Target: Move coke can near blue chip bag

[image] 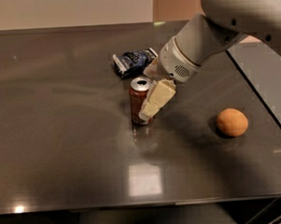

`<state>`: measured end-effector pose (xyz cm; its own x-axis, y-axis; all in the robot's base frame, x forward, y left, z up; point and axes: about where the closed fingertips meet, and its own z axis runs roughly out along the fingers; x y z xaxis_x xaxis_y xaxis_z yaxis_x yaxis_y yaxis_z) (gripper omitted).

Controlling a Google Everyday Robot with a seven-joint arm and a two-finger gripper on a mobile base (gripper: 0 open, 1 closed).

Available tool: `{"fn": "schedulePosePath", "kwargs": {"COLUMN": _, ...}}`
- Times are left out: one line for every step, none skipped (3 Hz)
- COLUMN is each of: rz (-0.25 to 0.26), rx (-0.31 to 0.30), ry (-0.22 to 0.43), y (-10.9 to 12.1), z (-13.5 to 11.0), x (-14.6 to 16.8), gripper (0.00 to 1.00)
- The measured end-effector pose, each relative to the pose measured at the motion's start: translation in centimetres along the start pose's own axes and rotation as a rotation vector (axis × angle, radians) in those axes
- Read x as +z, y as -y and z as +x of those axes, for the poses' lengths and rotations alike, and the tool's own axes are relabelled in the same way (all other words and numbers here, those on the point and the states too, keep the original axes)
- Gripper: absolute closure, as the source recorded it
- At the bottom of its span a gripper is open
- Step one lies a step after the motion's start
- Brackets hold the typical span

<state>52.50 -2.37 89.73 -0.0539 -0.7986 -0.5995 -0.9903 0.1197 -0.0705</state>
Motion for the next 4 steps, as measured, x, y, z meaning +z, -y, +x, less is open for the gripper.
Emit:
{"fn": "schedulePosePath", "kwargs": {"rz": 0.001, "rx": 0.013, "ry": 0.004, "y": 0.2, "z": 0.0, "x": 0.0, "gripper": 0.41}}
{"fn": "schedulePosePath", "kwargs": {"rz": 0.006, "rx": 0.032, "ry": 0.008, "y": 0.5, "z": 0.1, "x": -0.2, "gripper": 0.64}}
{"fn": "schedulePosePath", "kwargs": {"rz": 0.039, "rx": 0.066, "ry": 0.002, "y": 1.6, "z": 0.7, "x": -1.3, "gripper": 0.88}}
{"fn": "schedulePosePath", "kwargs": {"rz": 0.102, "rx": 0.120, "ry": -0.001, "y": 4.3, "z": 1.9, "x": -3.1, "gripper": 1.00}}
